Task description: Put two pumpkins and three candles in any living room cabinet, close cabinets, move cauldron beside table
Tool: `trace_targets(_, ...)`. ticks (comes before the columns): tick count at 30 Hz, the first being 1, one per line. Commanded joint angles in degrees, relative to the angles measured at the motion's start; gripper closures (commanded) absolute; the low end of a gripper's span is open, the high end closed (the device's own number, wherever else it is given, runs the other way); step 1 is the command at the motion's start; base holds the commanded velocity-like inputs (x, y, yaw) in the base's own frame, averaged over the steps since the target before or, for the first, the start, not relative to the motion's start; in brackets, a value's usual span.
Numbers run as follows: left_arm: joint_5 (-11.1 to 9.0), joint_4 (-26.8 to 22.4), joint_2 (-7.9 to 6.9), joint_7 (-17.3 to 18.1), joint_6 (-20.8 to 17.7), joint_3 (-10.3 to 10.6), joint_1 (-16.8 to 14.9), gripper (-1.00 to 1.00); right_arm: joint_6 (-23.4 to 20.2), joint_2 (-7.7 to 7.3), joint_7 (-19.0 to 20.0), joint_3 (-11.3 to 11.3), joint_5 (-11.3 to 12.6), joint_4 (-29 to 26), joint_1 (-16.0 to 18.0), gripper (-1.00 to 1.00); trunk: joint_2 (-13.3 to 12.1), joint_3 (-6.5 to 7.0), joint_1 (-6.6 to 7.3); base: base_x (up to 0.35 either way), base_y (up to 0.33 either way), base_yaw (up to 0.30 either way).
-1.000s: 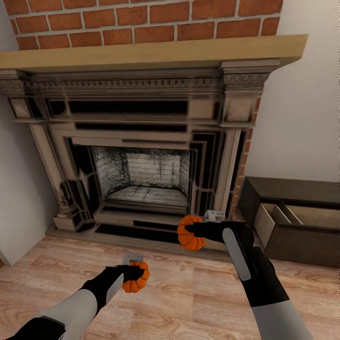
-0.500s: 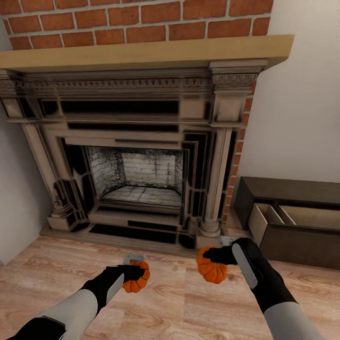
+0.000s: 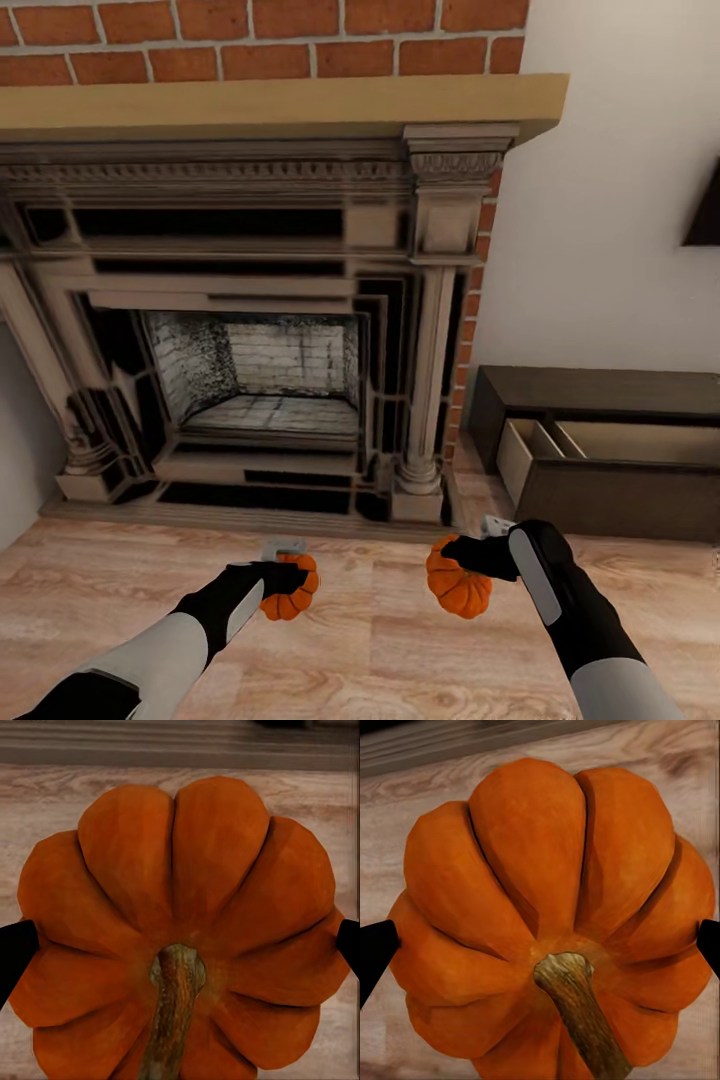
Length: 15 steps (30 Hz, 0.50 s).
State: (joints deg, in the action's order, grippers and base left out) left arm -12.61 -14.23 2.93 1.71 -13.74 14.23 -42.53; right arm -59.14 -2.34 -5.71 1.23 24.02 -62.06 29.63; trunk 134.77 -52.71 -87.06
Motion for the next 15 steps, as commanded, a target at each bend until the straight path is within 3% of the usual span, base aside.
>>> trace_targets(1,-0.6,-0.1,-0.03,0.0,-0.3,0.4,0.0,1.0,-0.2,0.02,-0.5,0.0,0.6,0.0,0.0,1.0,0.0,-0.12,0.01,0.0,0.0,-0.149)
trace_targets(8,-0.5,-0.1,-0.01,-0.1,-0.3,0.4,0.0,1.0,-0.1,0.06,-0.5,0.0,0.7,0.0,0.0,1.0,0.0,-0.25,0.01,0.0,0.0,-0.083)
trace_targets(15,-0.3,-0.1,0.06,-0.2,-0.2,0.4,0.0,1.0,-0.1,-0.02,-0.4,0.0,0.7,0.1,0.0,1.0,0.0,-0.26,0.01,0.0,-0.027,-0.259)
